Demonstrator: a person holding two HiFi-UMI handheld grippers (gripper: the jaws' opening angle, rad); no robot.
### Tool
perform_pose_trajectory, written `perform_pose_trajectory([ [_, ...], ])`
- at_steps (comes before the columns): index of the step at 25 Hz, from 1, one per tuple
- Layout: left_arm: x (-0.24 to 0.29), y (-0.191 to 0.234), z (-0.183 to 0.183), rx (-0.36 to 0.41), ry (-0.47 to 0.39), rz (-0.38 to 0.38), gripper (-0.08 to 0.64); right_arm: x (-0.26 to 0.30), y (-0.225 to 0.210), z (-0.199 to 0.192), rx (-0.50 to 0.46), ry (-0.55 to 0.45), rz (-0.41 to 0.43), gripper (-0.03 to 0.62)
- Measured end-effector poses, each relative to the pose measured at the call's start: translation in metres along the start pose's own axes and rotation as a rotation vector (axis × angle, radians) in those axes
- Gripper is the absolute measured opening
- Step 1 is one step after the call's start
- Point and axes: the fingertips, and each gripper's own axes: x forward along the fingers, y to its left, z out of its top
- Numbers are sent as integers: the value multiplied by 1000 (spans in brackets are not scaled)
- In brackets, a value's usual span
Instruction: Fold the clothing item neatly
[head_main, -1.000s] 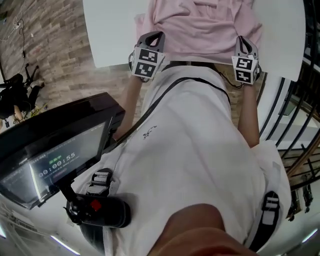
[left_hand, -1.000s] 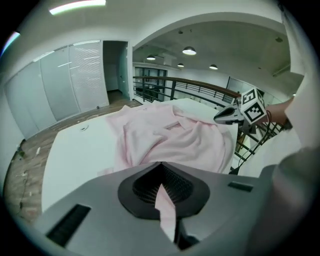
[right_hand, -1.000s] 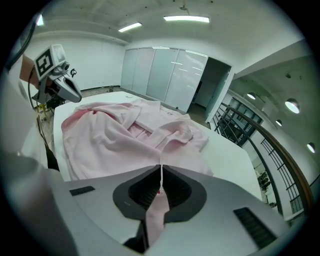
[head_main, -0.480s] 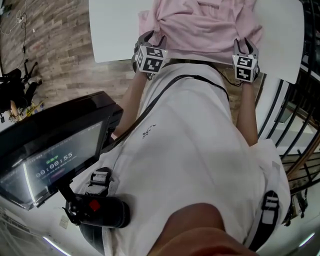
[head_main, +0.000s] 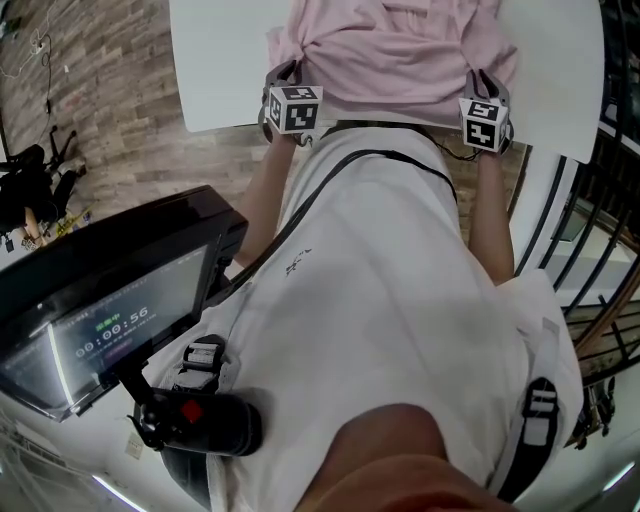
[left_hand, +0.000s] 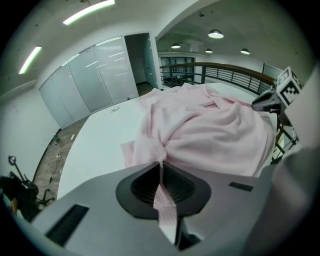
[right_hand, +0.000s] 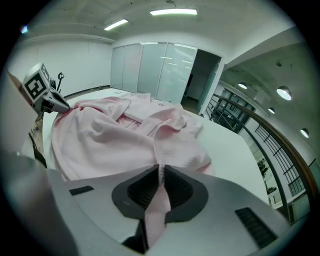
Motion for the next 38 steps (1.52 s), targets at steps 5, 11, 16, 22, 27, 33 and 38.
perform_pose_trajectory([
  [5, -21, 30, 10, -145, -64, 19, 15, -22, -21, 5, 47, -22, -21, 18],
  [11, -55, 82, 46, -306, -194, 68, 15, -43, -77, 25, 66, -84, -109, 17],
  [16, -61, 114, 85, -307, -270, 95, 15, -43, -118, 54, 46, -129, -151, 17],
  [22, -51, 143, 144, -236, -323, 122, 15, -23, -139, 101, -20, -172, -159, 17],
  [27, -6, 151, 181, -165, -247, 130, 15, 16, -163, 116, -38, -126, -143, 17],
  [33, 83, 132, 197, -75, -121, 142, 15, 89, -190, 98, -28, -34, -91, 15],
  [38, 123, 128, 180, -37, -25, 152, 15, 127, -184, 85, -31, 24, -60, 17],
])
